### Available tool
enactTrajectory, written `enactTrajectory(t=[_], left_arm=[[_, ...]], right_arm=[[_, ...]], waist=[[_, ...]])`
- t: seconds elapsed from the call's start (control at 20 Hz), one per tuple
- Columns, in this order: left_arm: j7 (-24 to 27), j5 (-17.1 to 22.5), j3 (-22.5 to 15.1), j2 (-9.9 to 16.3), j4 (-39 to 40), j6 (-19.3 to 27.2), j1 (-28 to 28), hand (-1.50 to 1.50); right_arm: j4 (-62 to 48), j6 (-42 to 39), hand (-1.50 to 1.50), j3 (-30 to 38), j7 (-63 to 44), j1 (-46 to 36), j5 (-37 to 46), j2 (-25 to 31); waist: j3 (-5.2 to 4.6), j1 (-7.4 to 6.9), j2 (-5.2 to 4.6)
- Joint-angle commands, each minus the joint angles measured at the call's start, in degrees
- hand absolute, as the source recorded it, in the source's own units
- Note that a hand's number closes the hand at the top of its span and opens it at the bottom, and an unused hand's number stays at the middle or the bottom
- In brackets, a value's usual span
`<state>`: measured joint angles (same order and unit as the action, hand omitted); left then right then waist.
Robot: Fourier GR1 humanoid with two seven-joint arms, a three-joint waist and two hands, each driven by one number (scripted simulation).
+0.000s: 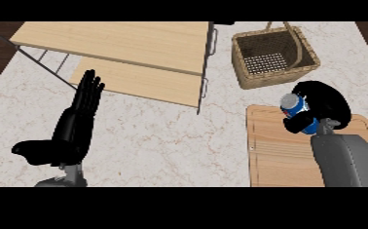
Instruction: Pick the can from the cutting board and place it in the basket
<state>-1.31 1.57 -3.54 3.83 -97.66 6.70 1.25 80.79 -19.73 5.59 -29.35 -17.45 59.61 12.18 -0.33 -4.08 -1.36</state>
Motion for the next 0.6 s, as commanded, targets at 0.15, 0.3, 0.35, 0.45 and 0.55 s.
enactTrajectory(t=[0.15, 0.3, 0.35, 0.45, 0.55], left_arm=[[-0.2, 0.1, -2.5, -0.9, 0.0, -1.4, 2.3, 0.00], [-0.5, -0.5, -3.4, -0.7, 0.1, -1.9, 3.5, 0.00], [-0.2, -0.3, -3.7, -0.7, 0.3, -2.5, 3.2, 0.00], [-0.4, -0.7, -4.4, -1.2, 0.6, -2.2, 4.2, 0.00], [-0.9, -0.2, -4.4, -1.0, 1.0, -2.8, 4.7, 0.00]], right_arm=[[-5.0, 9.5, 1.50, 6.3, -25.5, -13.0, 8.2, -7.4], [-6.8, 14.3, 1.50, 7.1, -33.9, -20.3, 12.7, -9.1], [-7.2, 15.9, 1.50, 7.5, -36.6, -22.8, 14.4, -9.1], [-8.1, 19.5, 1.50, 7.8, -40.4, -27.3, 17.5, -10.3], [-8.3, 23.7, 1.50, 7.5, -41.9, -31.3, 21.4, -10.5]], waist=[[-0.11, -5.19, -1.73], [0.00, -7.26, -1.94], [-0.09, -7.82, -1.85], [-0.03, -8.10, -1.90], [-0.09, -8.62, -1.95]])
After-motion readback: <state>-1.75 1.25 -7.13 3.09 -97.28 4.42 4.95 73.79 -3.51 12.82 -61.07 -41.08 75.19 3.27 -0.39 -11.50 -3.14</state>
